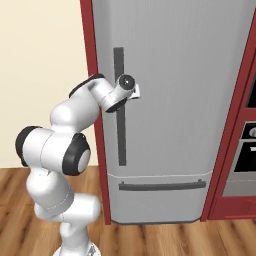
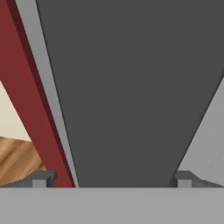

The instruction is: Retrieve the apple and banana from the fridge and place them into the bowl on the dining table.

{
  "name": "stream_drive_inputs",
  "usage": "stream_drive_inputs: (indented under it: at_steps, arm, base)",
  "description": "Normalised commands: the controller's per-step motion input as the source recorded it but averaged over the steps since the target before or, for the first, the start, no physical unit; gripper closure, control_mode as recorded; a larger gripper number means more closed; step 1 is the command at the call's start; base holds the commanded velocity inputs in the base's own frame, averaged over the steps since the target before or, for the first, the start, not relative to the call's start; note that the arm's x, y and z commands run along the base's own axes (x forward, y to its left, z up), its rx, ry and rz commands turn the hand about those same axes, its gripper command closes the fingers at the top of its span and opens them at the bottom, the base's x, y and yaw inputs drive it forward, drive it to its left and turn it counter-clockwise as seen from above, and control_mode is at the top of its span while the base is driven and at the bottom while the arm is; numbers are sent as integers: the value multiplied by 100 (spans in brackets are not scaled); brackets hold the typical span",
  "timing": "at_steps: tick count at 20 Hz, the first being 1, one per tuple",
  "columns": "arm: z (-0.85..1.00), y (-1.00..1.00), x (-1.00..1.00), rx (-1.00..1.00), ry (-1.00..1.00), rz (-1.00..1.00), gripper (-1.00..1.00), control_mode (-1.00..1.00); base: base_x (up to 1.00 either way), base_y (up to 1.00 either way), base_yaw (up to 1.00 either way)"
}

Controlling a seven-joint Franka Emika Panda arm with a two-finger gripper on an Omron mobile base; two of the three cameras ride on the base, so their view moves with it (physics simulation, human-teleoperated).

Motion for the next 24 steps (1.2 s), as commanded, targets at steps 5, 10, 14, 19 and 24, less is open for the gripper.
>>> stream_drive_inputs:
  at_steps: [5, 10, 14, 19, 24]
  arm:
    - [0, -3, 51, 0, 0, 8, -100, -100]
    - [0, 1, 46, 0, 0, 4, 100, -100]
    - [0, 6, 31, 0, 0, 0, 100, -100]
    - [0, -21, -20, 0, 0, 0, 100, -100]
    - [3, -76, -72, 0, 3, 0, 100, -100]
  base:
    - [0, 0, 0]
    - [0, 0, 0]
    - [0, 0, 0]
    - [0, 0, 0]
    - [0, 0, 0]
